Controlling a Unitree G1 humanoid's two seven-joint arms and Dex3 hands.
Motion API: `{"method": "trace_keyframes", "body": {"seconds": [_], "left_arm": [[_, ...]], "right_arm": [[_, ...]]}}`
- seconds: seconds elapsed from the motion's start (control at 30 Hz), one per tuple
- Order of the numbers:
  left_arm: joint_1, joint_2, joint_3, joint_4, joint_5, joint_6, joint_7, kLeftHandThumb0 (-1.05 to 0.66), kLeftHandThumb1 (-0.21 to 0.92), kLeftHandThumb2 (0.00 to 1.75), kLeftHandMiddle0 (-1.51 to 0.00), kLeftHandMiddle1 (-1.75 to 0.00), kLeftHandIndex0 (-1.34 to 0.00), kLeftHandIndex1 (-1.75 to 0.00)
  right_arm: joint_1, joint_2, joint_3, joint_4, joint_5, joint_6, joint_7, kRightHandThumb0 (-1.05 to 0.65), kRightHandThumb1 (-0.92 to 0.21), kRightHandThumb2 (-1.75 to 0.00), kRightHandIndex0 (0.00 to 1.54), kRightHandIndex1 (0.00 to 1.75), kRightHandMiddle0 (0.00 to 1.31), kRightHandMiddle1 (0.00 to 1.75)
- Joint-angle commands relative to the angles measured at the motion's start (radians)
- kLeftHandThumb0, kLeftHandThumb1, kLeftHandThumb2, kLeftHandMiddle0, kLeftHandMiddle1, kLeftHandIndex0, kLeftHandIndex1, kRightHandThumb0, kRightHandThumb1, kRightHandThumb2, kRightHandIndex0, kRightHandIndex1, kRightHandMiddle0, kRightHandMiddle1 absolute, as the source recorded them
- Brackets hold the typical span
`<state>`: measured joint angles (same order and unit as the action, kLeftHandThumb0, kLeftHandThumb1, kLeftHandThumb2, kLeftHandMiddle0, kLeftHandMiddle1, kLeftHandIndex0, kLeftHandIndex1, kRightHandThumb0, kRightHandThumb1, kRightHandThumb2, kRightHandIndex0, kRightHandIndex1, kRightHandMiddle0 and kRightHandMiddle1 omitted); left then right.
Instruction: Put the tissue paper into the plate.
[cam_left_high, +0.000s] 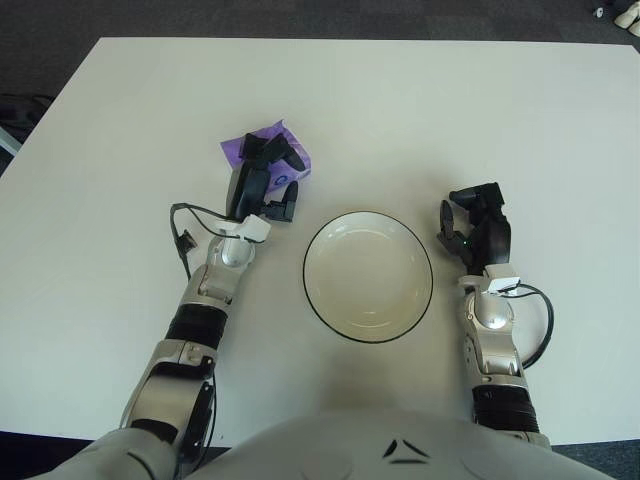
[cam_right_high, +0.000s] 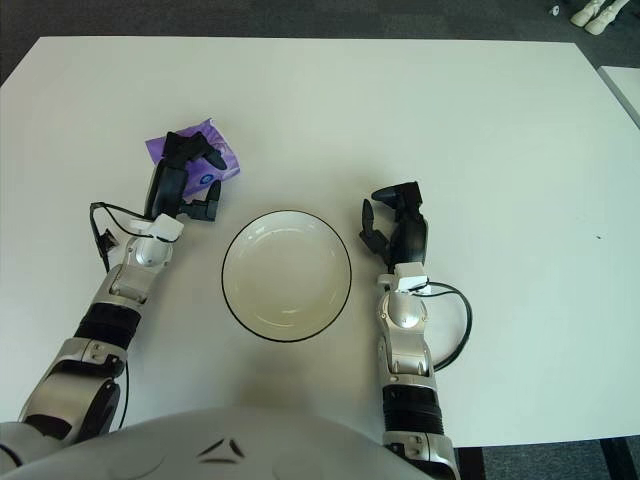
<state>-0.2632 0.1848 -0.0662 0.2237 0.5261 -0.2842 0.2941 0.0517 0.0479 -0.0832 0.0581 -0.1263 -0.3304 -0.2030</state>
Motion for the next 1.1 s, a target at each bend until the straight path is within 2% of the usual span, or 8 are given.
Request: {"method": "trace_keyframes", "body": {"seconds": [0.0, 0.2, 0.33, 0.4, 0.5, 0.53, 0.73, 1.07], "left_arm": [[0.085, -0.005, -0.008, -0.173, 0.081, 0.157, -0.029, -0.54, 0.18, 1.47, -1.21, -1.74, -0.72, -1.75], [0.108, -0.021, -0.020, -0.288, 0.165, 0.331, -0.058, -0.51, 0.25, 1.38, -1.01, -1.75, -0.66, -1.75], [0.103, -0.033, -0.028, -0.323, 0.210, 0.431, -0.067, -0.49, 0.32, 1.30, -0.71, -1.75, -0.60, -1.75], [0.098, -0.040, -0.031, -0.333, 0.223, 0.471, -0.070, -0.47, 0.37, 1.23, -0.48, -1.75, -0.56, -1.74], [0.093, -0.046, -0.035, -0.346, 0.230, 0.510, -0.074, -0.68, 0.36, 1.01, -0.21, -1.75, -0.20, -1.74], [0.091, -0.049, -0.037, -0.352, 0.232, 0.521, -0.075, -0.71, 0.36, 0.98, -0.15, -1.75, -0.13, -1.74], [0.087, -0.060, -0.046, -0.369, 0.231, 0.556, -0.072, -0.73, 0.29, 0.97, -0.02, -1.64, -0.02, -1.55], [0.088, -0.053, -0.059, -0.375, 0.231, 0.540, -0.049, -0.77, 0.37, 0.85, 0.00, -0.99, 0.00, -0.52]], "right_arm": [[0.040, 0.004, 0.001, 0.064, 0.019, 0.032, 0.010, -0.37, -0.78, -0.73, 0.54, 1.13, 0.27, 1.75], [0.031, 0.001, 0.000, 0.087, 0.024, 0.009, 0.018, -0.37, -0.78, -0.73, 0.53, 1.14, 0.28, 1.75], [0.023, 0.001, 0.001, 0.106, 0.029, -0.011, 0.019, -0.37, -0.79, -0.71, 0.52, 1.15, 0.27, 1.75], [0.020, 0.001, 0.001, 0.114, 0.031, -0.017, 0.019, -0.36, -0.80, -0.70, 0.52, 1.15, 0.26, 1.75], [0.017, 0.002, 0.001, 0.120, 0.032, -0.018, 0.020, -0.36, -0.81, -0.69, 0.52, 1.15, 0.26, 1.75], [0.016, 0.002, 0.001, 0.121, 0.031, -0.017, 0.018, -0.36, -0.81, -0.69, 0.52, 1.16, 0.26, 1.75], [0.012, 0.004, 0.000, 0.134, 0.024, -0.031, 0.006, -0.37, -0.78, -0.73, 0.54, 1.16, 0.28, 1.75], [0.005, 0.004, -0.002, 0.161, 0.030, -0.074, 0.002, -0.37, -0.76, -0.76, 0.56, 1.15, 0.29, 1.75]]}}
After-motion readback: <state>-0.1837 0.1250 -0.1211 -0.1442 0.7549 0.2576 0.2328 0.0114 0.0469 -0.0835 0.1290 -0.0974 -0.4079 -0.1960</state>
